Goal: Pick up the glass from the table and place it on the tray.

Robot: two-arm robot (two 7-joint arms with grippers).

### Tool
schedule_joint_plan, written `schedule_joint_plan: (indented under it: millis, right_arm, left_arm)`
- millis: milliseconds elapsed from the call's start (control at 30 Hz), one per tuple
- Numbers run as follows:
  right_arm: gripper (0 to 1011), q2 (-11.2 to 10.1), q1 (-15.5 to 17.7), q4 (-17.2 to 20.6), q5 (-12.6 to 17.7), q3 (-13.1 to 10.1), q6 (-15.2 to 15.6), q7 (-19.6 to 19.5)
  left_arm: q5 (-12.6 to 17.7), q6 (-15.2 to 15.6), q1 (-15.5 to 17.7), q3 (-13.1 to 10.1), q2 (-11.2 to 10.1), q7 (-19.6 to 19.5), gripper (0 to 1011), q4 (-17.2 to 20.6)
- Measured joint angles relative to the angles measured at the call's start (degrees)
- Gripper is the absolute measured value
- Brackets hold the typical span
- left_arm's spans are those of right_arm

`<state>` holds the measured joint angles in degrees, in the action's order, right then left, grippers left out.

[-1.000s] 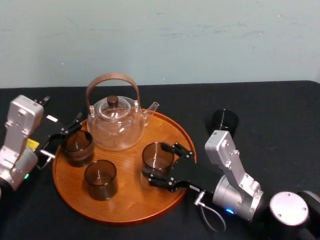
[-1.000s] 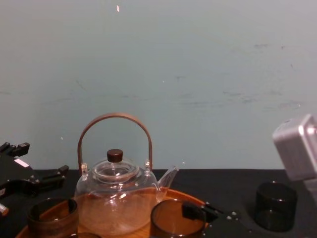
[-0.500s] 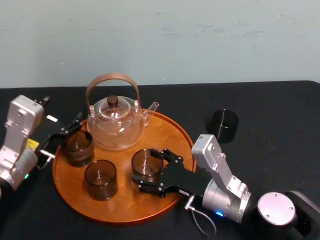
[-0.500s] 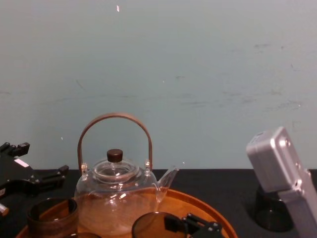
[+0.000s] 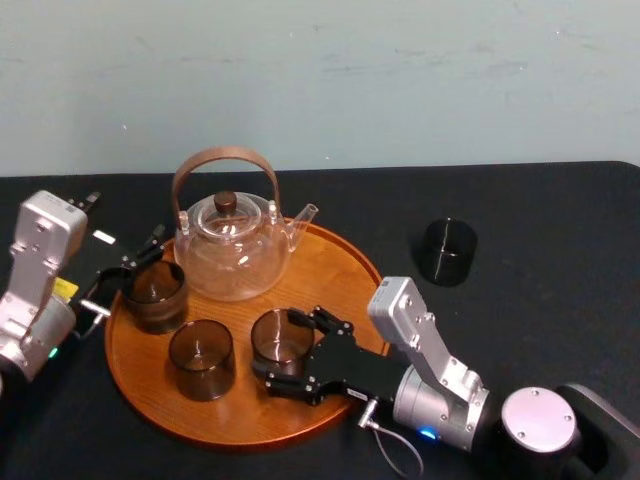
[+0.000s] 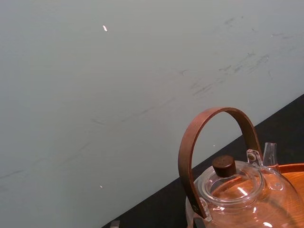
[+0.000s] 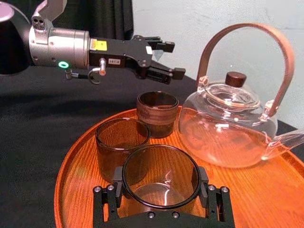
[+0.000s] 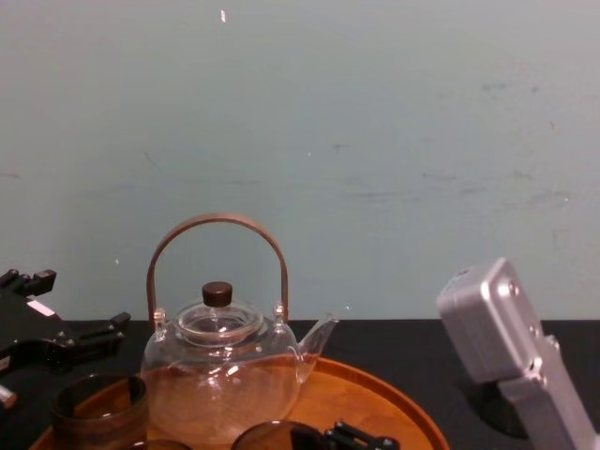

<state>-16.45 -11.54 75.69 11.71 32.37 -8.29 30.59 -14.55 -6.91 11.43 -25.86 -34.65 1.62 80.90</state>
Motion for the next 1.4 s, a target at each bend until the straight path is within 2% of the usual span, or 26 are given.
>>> schedule_joint_plan:
  millis: [500,933,1100,1400]
  right_arm:
    - [911,0.7,-1.2,-2.8,-0.3,0.8,-0.4,0.6]
    - [913,0.7,-1.2,-2.7,-0.3,0.7,-0.4,0.6]
    - [1003,0.7,-1.1,-2.7,-0.2,0.7,-0.4,0.6]
    - [1002,0.7,-1.1,-2.6,-0.2,0.7,-0.4,0.6]
  left_arm:
    - [0.0,0.0,0.0,0.0,0.0,0.0,1001,0.0]
    - [0.0,0.0,0.0,0.0,0.0,0.0,1002,0.0]
    - [0.0,0.0,0.0,0.0,0.0,0.0,1001,0.0]
    - [0.0,0.0,0.0,0.0,0.0,0.0,1002,0.0]
